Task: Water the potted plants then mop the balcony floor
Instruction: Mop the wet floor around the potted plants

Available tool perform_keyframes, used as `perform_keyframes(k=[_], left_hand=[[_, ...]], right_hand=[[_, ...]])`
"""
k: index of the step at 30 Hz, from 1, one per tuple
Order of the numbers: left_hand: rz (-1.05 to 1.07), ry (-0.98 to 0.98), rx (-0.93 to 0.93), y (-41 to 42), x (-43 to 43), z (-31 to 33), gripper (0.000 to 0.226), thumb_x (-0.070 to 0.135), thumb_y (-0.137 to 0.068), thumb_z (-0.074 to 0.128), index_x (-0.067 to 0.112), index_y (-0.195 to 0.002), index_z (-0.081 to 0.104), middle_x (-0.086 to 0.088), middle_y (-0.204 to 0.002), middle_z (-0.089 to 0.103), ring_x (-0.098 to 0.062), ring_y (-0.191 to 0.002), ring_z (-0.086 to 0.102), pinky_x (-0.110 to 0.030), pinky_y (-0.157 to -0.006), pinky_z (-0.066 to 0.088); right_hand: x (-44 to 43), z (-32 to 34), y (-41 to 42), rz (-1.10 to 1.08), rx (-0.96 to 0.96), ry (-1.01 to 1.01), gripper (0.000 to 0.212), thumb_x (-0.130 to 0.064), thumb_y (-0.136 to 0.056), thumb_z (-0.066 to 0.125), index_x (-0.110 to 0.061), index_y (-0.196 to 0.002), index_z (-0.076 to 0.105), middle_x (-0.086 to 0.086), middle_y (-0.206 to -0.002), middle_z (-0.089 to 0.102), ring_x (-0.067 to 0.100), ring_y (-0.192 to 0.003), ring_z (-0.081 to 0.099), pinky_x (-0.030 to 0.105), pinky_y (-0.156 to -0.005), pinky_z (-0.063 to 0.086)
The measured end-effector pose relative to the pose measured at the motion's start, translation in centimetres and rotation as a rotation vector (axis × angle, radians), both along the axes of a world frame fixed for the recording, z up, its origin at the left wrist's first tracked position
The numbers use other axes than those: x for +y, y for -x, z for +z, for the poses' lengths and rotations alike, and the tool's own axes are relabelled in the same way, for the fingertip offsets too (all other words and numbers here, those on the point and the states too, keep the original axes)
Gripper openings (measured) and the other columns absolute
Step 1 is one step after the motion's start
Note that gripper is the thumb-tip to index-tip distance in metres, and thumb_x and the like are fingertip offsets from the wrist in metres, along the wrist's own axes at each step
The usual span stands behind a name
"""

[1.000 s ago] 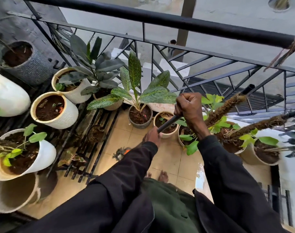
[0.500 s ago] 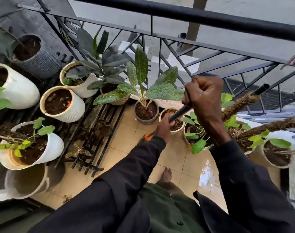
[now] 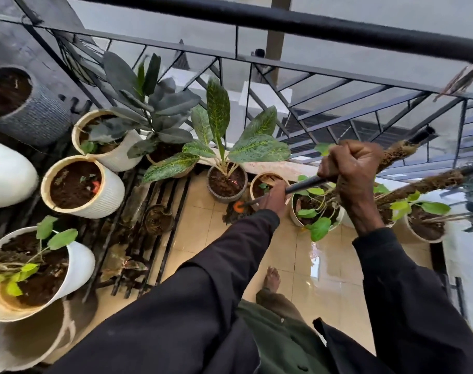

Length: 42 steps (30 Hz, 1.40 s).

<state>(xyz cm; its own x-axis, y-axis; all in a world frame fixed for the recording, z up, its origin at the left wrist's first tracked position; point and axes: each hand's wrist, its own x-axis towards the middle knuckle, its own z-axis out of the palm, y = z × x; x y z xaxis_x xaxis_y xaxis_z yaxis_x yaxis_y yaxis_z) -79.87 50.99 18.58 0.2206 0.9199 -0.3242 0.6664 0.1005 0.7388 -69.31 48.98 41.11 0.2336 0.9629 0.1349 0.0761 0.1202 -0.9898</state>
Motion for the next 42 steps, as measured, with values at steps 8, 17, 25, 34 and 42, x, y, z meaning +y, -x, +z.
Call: perform_keyframes(k=[8, 17, 25, 34, 42], left_hand=[[0.078, 0.033, -0.06, 8.6, -3.2, 1.3, 0.006, 0.014, -0.099, 0.048, 0.015, -0.102, 0.053, -0.015, -0.102, 0.061, -0.028, -0.09, 0.058, -0.046, -0.083, 0.052], [0.154, 0.018, -0.014, 18.7, -6.0, 1.5, 0.016, 0.006, -0.1, 0.047, 0.02, -0.105, 0.054, -0.004, -0.095, 0.064, -0.024, -0.085, 0.062, -0.04, -0.074, 0.054], [0.339, -0.104, 0.07, 20.2, -2.3, 1.9, 0.027, -0.001, -0.1, 0.048, 0.009, -0.124, 0.055, -0.014, -0.113, 0.067, -0.034, -0.108, 0.062, -0.029, -0.076, 0.035], [0.364, -0.179, -0.103, 20.4, 5.7, 0.4, 0.021, 0.037, -0.104, 0.04, 0.028, -0.096, 0.057, 0.009, -0.093, 0.062, -0.001, -0.08, 0.06, -0.023, -0.077, 0.054], [0.357, 0.15, -0.014, 19.9, 11.4, -3.4, 0.009, 0.011, -0.091, 0.059, 0.016, -0.086, 0.063, -0.01, -0.092, 0.07, -0.025, -0.088, 0.065, -0.029, -0.072, 0.043]], right_hand=[[1.1, -0.4, 7.0, 0.123, 0.079, 0.125, 0.052, 0.002, -0.09, 0.052, -0.024, -0.044, 0.052, -0.014, -0.042, 0.042, 0.012, -0.036, 0.041, 0.026, -0.046, 0.044], [2.2, 0.0, 16.6, 0.21, -0.015, 0.073, 0.033, -0.014, -0.086, 0.06, -0.02, -0.054, 0.051, -0.003, -0.049, 0.046, 0.014, -0.04, 0.045, 0.025, -0.044, 0.045], [2.7, 0.3, 21.8, 0.238, -0.152, -0.084, 0.039, -0.017, -0.082, 0.062, -0.022, -0.051, 0.038, 0.006, -0.047, 0.035, 0.031, -0.041, 0.038, 0.039, -0.043, 0.035], [3.4, -4.1, 22.8, 0.178, -0.262, -0.077, 0.049, -0.002, -0.088, 0.072, -0.004, -0.052, 0.038, 0.014, -0.049, 0.035, 0.018, -0.046, 0.031, 0.038, -0.047, 0.026], [8.4, -5.8, 22.0, 0.201, -0.348, -0.027, 0.04, -0.006, -0.087, 0.061, -0.021, -0.054, 0.043, -0.011, -0.049, 0.03, 0.0, -0.044, 0.026, 0.029, -0.038, 0.026]])
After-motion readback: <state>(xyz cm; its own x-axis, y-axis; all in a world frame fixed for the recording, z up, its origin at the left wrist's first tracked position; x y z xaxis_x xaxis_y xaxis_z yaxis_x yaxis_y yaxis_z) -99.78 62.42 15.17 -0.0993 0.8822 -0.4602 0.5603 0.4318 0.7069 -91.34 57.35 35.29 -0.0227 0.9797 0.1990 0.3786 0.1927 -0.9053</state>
